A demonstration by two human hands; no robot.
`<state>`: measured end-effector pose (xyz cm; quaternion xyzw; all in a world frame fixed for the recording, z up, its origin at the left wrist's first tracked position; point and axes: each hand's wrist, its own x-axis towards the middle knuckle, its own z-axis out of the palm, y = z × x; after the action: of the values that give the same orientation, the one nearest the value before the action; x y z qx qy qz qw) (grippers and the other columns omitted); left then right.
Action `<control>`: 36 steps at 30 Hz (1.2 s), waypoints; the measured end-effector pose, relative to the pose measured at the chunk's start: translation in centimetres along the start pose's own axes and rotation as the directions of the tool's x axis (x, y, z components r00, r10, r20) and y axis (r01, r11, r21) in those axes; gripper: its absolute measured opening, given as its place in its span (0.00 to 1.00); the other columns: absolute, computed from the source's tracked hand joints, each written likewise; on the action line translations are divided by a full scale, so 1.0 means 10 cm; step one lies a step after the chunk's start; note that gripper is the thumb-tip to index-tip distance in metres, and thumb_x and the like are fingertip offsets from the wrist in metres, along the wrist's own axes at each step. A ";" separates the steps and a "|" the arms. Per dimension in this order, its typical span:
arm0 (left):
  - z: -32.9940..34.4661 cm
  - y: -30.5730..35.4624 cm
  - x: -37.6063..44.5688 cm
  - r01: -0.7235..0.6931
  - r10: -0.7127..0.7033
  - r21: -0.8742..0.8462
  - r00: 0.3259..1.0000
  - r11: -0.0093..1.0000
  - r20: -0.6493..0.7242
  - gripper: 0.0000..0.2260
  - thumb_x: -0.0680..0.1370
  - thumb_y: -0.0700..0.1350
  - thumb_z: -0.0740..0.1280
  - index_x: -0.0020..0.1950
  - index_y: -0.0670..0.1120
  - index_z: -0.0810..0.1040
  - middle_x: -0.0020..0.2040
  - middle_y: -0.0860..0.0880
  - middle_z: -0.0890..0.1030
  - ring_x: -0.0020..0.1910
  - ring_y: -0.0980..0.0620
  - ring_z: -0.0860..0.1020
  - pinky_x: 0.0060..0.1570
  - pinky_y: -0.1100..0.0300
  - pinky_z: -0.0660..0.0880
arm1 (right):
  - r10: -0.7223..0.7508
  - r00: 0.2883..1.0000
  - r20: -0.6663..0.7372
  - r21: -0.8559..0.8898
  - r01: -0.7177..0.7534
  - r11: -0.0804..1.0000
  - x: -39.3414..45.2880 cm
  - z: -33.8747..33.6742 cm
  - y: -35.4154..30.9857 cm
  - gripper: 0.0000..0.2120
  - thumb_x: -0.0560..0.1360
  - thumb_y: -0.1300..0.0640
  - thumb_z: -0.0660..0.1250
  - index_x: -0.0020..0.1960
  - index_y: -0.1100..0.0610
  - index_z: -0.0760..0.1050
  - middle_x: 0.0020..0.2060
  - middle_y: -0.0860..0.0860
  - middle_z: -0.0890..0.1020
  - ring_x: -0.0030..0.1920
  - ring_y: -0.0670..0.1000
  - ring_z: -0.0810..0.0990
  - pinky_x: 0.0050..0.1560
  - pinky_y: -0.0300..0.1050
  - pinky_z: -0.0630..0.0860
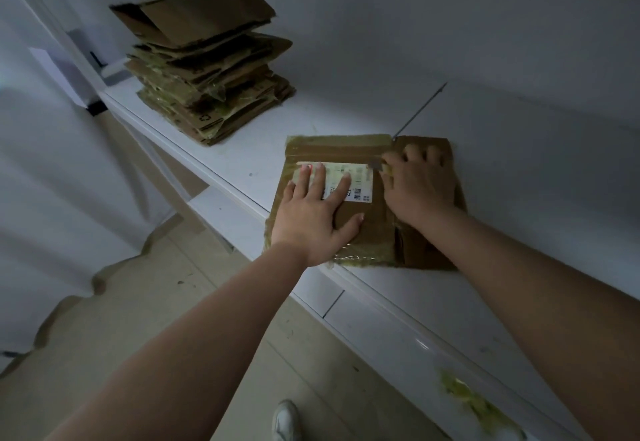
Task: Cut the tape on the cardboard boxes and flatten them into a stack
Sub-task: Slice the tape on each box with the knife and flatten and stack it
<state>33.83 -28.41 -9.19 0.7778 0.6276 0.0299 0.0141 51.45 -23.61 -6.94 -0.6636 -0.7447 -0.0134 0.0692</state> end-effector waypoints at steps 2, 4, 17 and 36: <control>0.00 -0.01 0.00 -0.004 0.004 0.002 1.000 1.000 0.000 0.33 0.76 0.69 0.42 0.79 0.59 0.46 0.79 0.43 0.45 0.78 0.42 0.41 0.75 0.45 0.44 | -0.018 0.999 0.043 0.046 0.016 0.999 0.06 0.06 -0.05 0.27 0.80 0.45 0.52 0.77 0.46 0.49 0.76 0.53 0.54 0.75 0.60 0.49 0.73 0.63 0.49; 0.02 -0.01 0.00 -0.008 0.008 0.014 1.000 1.000 -0.001 0.33 0.76 0.69 0.43 0.79 0.59 0.46 0.79 0.43 0.45 0.78 0.41 0.41 0.75 0.45 0.45 | -0.043 0.989 0.140 0.068 0.034 0.997 0.09 0.17 -0.06 0.30 0.80 0.43 0.51 0.77 0.47 0.43 0.78 0.50 0.45 0.77 0.57 0.41 0.74 0.63 0.42; -0.03 0.04 0.02 0.081 -0.080 -0.005 0.994 0.997 0.073 0.32 0.76 0.70 0.45 0.78 0.60 0.44 0.79 0.45 0.41 0.77 0.44 0.38 0.75 0.43 0.42 | 0.028 0.986 0.165 0.263 -0.071 0.962 -0.20 0.04 -0.02 0.24 0.81 0.47 0.53 0.76 0.49 0.56 0.77 0.50 0.53 0.77 0.54 0.44 0.70 0.71 0.52; -0.01 0.15 -0.04 0.219 -0.213 -0.091 0.974 0.971 0.076 0.25 0.80 0.62 0.45 0.77 0.63 0.47 0.80 0.52 0.43 0.78 0.47 0.39 0.70 0.31 0.43 | 0.039 0.995 0.088 0.096 -0.047 0.994 -0.63 0.16 -0.09 0.25 0.80 0.47 0.53 0.75 0.49 0.55 0.77 0.53 0.51 0.77 0.57 0.44 0.65 0.78 0.44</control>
<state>35.20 -29.11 -8.98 0.7038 0.7055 0.0336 0.0763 51.12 -29.75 -9.22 -0.6754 -0.7323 0.0529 0.0698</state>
